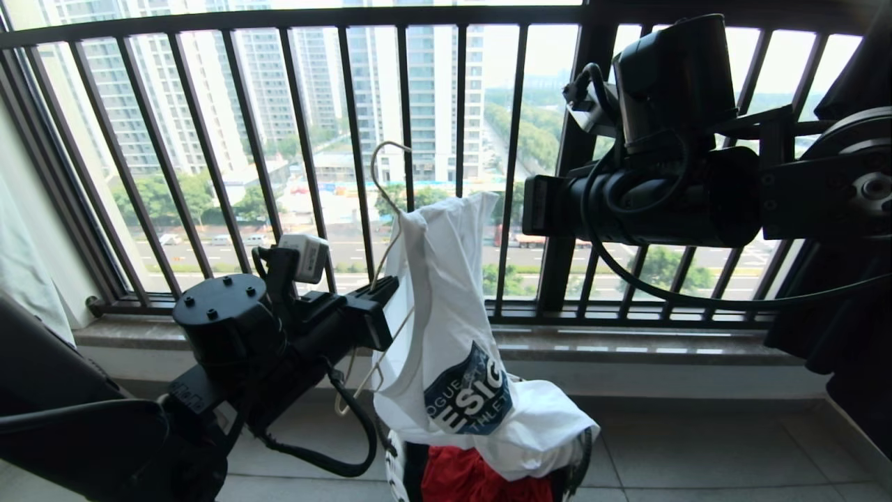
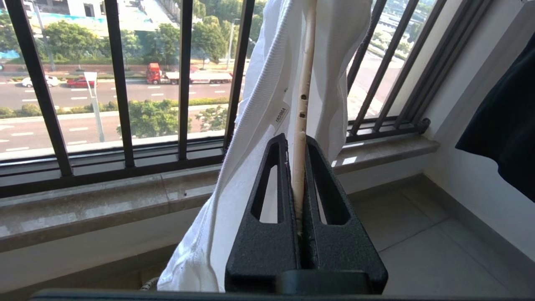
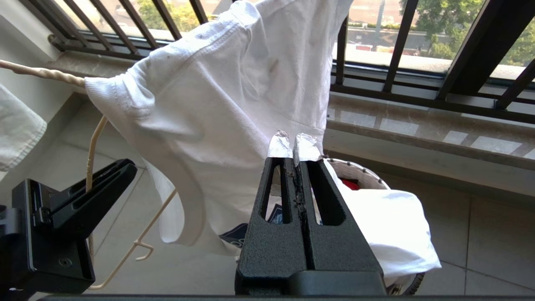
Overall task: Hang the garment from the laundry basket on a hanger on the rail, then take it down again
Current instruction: Hang the clothes on the clothes rack
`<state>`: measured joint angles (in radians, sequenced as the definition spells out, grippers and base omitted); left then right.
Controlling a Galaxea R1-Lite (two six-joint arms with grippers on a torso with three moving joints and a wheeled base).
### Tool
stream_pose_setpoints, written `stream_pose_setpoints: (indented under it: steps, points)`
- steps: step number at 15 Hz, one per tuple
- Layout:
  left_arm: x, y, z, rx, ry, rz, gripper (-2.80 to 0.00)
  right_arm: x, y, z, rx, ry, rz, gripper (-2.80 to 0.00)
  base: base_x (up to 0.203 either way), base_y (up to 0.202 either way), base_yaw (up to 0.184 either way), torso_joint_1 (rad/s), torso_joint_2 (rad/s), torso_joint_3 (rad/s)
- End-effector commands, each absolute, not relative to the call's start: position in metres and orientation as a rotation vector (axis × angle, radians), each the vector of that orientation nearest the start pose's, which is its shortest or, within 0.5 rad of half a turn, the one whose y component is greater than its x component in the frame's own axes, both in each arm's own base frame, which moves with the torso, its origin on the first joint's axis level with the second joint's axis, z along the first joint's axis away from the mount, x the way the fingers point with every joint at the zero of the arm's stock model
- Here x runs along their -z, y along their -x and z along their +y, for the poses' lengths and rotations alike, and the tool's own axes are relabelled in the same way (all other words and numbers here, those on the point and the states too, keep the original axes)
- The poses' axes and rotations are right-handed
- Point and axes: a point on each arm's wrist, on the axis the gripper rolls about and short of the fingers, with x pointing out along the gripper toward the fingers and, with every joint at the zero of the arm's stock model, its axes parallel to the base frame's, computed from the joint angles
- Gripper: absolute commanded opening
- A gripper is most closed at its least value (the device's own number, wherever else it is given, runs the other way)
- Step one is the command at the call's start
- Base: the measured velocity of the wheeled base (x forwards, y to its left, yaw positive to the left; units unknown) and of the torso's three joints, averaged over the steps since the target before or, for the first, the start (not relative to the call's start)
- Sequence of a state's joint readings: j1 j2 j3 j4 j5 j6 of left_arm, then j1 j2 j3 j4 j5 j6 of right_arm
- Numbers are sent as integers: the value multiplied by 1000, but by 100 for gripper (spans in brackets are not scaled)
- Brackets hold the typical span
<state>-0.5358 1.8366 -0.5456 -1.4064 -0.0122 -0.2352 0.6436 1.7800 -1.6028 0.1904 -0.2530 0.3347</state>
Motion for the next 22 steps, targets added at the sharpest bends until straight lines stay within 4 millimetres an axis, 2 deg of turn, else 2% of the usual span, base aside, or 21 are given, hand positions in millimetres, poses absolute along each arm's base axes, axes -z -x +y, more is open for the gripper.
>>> stream_pose_setpoints:
  steps: [1,9,15,17,18,20,22]
  points:
    - [-153,-258,-150,579,271,-40,-280,-302,-279,195,-309,-167,387,-280,0,0,0,0,0,0]
    - [-149,-246,-146,701,309,22,-280,-309,-281,182,-280,-182,366,-280,0,0,0,0,0,0]
    - [-145,-241,-143,777,374,84,-280,-318,-274,170,-265,-199,343,-280,0,0,0,0,0,0]
    - [-145,-236,-141,804,372,96,-280,-322,-266,165,-266,-202,338,-280,0,0,0,0,0,0]
    - [-146,-233,-140,825,371,96,-280,-327,-259,160,-266,-197,349,-280,0,0,0,0,0,0]
    - [-149,-230,-139,854,376,96,-280,-339,-259,160,-271,-197,335,-280,0,0,0,0,0,0]
    - [-149,-228,-138,873,381,113,-280,-341,-256,160,-334,-147,400,-280,0,0,0,0,0,0]
